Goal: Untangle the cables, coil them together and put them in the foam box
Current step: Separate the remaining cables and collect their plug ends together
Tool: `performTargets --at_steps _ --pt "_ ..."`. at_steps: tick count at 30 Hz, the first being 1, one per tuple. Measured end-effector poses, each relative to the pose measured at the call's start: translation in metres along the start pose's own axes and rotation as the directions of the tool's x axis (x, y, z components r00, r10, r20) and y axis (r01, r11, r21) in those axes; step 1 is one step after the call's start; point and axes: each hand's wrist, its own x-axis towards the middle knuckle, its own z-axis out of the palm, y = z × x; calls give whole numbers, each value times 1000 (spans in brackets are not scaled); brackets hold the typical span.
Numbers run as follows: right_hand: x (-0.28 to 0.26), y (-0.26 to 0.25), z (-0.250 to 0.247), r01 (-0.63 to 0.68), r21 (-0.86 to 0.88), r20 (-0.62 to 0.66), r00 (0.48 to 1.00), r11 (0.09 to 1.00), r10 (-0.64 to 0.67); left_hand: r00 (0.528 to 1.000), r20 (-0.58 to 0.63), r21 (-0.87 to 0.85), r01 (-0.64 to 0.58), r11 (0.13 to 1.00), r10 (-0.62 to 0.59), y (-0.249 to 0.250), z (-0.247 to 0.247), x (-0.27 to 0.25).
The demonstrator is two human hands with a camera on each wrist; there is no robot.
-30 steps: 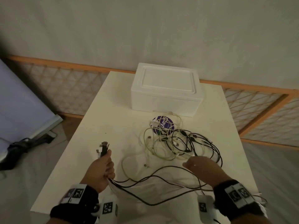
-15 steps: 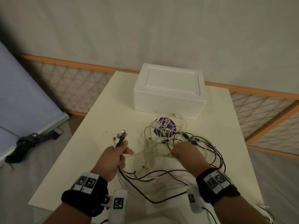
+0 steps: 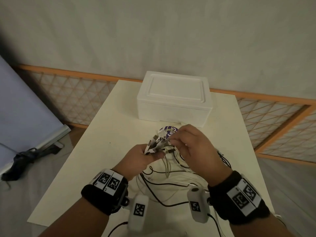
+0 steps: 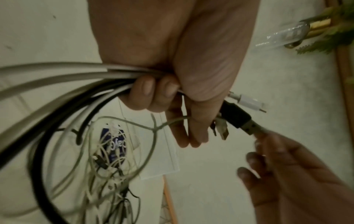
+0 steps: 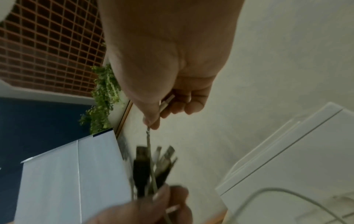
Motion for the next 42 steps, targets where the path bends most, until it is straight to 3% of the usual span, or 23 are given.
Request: performTargets --at_steps 2,4,6,9,12,15,16,18,20,24,26,32,36,38,42 --pt "0 -6 -6 -165 176 -14 985 970 170 999 -35 -37 37 999 -38 -8 -3 -1" --pt "-1 -7 0 -398 327 96 916 857 389 997 -74 -136 -1 991 -9 -9 -2 -4" --pt "-3 -3 16 -531 132 238 837 837 493 994 -91 -242 -84 967 64 -5 -1 -6" --pt "-12 -6 51 -425 -149 481 758 893 441 979 -152 -381 -186 906 137 -1 -5 -5" --pt "-19 -2 71 -368 -245 484 755 897 442 963 -231 -477 -236 847 138 -1 -18 -3" --pt "-20 1 72 -376 -233 564 699 897 440 959 -263 -595 -247 765 105 -4 -34 -4" --pt "-18 -1 71 -398 -172 574 703 901 420 966 -239 -634 -231 738 97 -6 -37 -5" --pt "-13 -8 72 -433 -11 538 757 901 370 982 -174 -698 -178 694 77 -6 -38 -8" --pt "-3 -14 76 -410 50 508 795 911 330 987 -153 -713 -150 685 57 -7 -35 -10" --pt "10 -24 86 -299 16 578 781 954 235 984 -167 -723 -164 671 61 -8 -42 -11" --pt "8 -24 89 -278 72 566 802 958 190 983 -178 -737 -166 656 49 -10 -51 -10" --pt "10 -27 78 -379 117 409 860 918 303 980 -196 -738 -161 655 20 -18 -79 -10" --pt "9 -23 68 -336 32 304 901 941 311 981 -194 -866 -183 464 26 -20 -94 -10" --pt "8 -23 59 -352 59 321 893 934 316 978 -205 -887 -174 428 -27 -22 -102 -9" --pt "14 -28 37 -389 -36 366 852 921 374 960 -233 -873 -137 467 -155 -31 -125 -4"
